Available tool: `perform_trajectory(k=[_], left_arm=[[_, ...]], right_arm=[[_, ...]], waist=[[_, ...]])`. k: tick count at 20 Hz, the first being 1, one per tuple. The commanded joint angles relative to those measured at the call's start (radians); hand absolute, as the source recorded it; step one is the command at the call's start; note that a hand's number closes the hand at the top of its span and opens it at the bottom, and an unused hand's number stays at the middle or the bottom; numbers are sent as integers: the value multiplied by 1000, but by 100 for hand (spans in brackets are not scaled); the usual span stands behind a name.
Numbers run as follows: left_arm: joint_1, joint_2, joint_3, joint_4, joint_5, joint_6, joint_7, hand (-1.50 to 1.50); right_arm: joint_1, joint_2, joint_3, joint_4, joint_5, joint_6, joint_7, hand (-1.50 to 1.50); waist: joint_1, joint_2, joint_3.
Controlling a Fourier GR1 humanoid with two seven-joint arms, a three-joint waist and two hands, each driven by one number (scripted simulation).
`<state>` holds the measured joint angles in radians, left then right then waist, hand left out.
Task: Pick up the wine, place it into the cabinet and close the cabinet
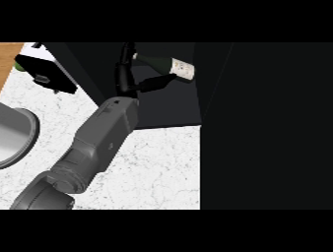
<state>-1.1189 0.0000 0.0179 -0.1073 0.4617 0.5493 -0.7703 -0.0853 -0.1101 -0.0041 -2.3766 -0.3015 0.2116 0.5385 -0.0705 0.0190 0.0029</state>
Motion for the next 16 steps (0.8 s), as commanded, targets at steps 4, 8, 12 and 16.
perform_trajectory(k=[4, 8, 12, 16], left_arm=[[59, 27, 35, -4, 14, -33, -70, -150], [81, 6, 44, -4, 13, -38, -97, -150], [87, 16, 36, -4, -2, -98, -114, -150], [74, 27, 37, -1, -7, -134, -112, -150]], right_arm=[[50, 12, 16, -87, -17, -12, 16, -150], [46, 7, 21, -102, -21, -13, 22, -150], [-9, 0, 6, -57, -33, -19, 30, -150], [5, -2, 25, -99, -22, -37, 65, -150]], waist=[[-3, 6, -4], [5, 1, -4], [7, 5, -5], [0, 4, -5]])
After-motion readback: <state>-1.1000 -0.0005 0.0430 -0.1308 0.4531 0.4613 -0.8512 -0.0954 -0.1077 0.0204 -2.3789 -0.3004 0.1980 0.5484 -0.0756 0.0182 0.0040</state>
